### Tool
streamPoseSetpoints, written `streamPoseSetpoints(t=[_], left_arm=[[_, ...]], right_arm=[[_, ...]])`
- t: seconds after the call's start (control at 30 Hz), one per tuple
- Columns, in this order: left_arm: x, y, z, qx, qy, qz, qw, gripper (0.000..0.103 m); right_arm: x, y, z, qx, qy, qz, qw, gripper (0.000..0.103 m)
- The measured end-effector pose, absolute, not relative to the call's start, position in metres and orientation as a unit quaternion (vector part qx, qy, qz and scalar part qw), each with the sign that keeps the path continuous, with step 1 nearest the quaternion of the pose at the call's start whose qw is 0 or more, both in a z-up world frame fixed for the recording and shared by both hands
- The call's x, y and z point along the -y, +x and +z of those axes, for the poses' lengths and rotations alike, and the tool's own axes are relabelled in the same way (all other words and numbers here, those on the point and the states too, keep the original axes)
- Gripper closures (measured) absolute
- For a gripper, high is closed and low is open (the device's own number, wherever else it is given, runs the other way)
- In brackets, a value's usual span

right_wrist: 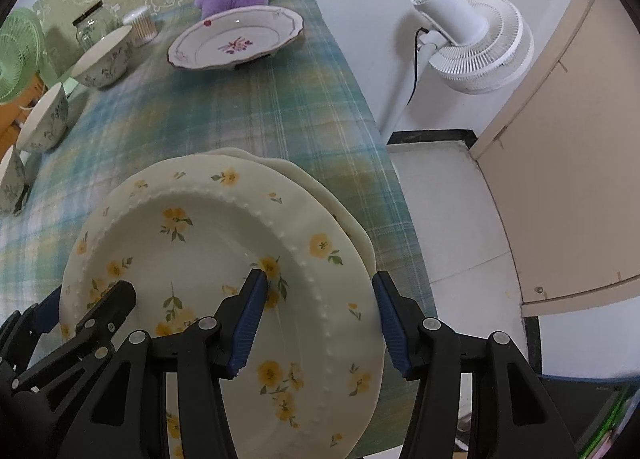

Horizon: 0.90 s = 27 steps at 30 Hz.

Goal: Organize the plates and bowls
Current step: 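Lift the plate stack with both tools and carry it toward the red-rimmed plate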

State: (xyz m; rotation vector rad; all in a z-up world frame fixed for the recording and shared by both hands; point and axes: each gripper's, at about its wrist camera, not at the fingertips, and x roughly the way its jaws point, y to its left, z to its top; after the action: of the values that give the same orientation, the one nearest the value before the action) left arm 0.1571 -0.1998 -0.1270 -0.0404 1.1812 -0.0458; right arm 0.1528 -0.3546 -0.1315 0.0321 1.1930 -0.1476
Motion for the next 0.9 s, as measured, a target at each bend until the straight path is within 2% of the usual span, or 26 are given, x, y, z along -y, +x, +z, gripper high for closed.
streamPoseSetpoints(t=[0.9], left_arm=[[0.2017, 0.1557, -0.1385, -0.57, -0.028, -0.002, 0.821, 0.041]], right_arm=[[0.3501, 0.1611, -0.1353, -0.558, -0.02, -0.066, 0.827, 0.045]])
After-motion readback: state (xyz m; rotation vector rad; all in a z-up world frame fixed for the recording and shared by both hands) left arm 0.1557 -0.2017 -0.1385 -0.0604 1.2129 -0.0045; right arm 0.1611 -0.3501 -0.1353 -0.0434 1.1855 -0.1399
